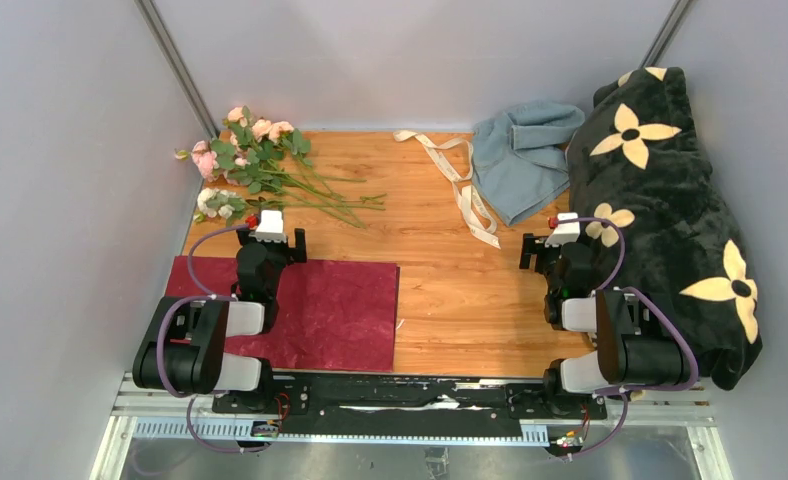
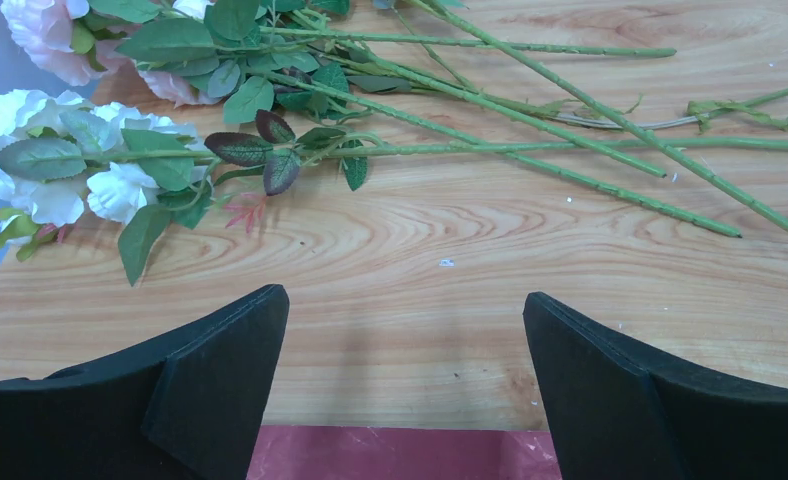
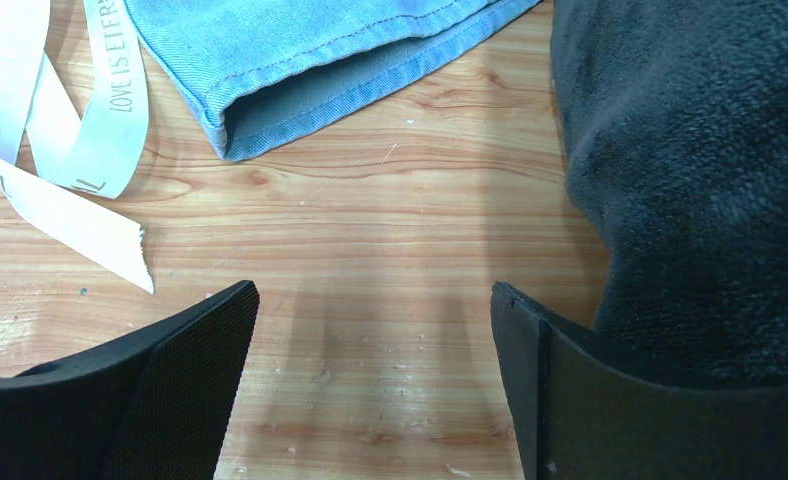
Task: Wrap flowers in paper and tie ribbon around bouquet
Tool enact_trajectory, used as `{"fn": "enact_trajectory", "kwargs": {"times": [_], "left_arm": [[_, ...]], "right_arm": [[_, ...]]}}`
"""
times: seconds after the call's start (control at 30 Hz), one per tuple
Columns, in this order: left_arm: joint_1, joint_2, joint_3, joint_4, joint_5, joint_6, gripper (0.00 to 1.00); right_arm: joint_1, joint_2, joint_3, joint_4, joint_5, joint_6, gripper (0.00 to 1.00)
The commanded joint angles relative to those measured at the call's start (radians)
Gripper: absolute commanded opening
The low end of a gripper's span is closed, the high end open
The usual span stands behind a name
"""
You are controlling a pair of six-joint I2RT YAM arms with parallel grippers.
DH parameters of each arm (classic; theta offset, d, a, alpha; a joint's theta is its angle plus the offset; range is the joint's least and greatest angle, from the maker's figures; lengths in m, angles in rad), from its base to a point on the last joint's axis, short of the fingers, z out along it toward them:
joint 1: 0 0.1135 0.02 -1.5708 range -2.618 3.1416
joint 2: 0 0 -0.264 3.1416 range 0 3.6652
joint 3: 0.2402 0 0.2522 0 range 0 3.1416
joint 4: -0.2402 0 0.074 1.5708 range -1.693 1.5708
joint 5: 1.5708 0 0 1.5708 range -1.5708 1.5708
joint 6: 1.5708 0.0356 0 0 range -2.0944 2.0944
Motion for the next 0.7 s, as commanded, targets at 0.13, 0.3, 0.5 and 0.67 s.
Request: {"fn": "enact_trajectory", "kwargs": {"times": [0.13,0.3,0.5,0.67], "left_arm": [[0.001,0.010,0.010,0.028,-0.002,0.002,1.00],[0.031,-0.088,0.151,-0.283,-0.039,-0.048,1.00],[0.070,-0.142,0.740,-1.277,0.044,0.376,0.90],[0.152,-0.247,0.837,-1.855,-0.101,0.682,0.85]], "right_arm": [[0.007,0.003,0.003,0.039,-0.037,-0.018,0.99],[0.029,-0.186,0.168,-0.410,-0.108,-0.015,0.90],[0.142,-0.221,0.428,-0.862,-0.417,0.188,0.65],[0.450,-0.047,0.657,-1.081,-0.333,0.165,0.63]]}}
